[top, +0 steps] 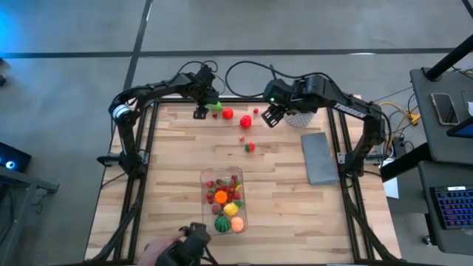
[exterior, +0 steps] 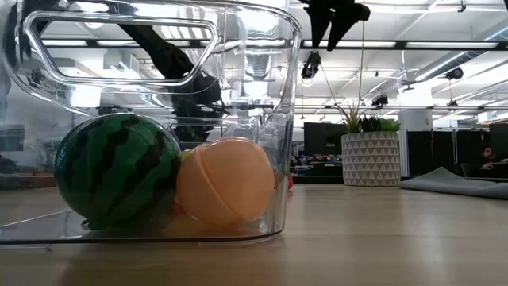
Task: Pick and placing Produce into tupperware
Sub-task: Put the green melon into the transparent bin
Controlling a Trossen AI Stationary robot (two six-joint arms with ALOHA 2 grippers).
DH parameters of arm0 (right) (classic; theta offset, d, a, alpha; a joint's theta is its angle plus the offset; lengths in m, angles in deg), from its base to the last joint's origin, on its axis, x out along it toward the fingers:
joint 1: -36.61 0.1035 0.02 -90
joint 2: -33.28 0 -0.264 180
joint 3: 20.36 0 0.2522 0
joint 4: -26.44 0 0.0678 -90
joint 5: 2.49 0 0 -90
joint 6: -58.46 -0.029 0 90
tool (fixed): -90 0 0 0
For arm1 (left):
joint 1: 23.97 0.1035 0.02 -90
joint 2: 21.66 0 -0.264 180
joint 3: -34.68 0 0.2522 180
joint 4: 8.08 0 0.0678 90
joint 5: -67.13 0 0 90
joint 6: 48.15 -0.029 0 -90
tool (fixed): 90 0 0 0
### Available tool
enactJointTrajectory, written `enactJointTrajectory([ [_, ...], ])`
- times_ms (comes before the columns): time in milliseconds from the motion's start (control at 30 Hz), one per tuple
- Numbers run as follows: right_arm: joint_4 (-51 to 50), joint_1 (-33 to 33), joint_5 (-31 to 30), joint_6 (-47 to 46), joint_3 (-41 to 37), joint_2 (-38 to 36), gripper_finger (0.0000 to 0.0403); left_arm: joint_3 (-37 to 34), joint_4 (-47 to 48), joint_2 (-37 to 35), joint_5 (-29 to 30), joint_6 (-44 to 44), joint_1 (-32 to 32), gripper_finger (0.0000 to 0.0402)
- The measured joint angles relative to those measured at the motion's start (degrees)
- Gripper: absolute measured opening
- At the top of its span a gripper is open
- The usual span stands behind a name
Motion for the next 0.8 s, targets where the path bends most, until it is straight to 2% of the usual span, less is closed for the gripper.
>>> enactJointTrajectory([
  [533, 0.1, -1.4, -0.1, 1.6, -0.1, -1.0, 0.0224, 0.2, -6.5, 2.5, 0.6, -3.6, 0.0, 0.0235],
  [700, 0.1, -1.8, 0.0, 1.7, -0.1, -1.0, 0.0224, 0.2, -5.8, 2.5, 0.7, -3.6, 0.0, 0.0235],
  [800, 0.0, -1.8, 0.0, 1.9, -0.1, -1.0, 0.0224, 0.6, -3.4, 1.7, 3.7, -3.6, -0.2, 0.0235],
])
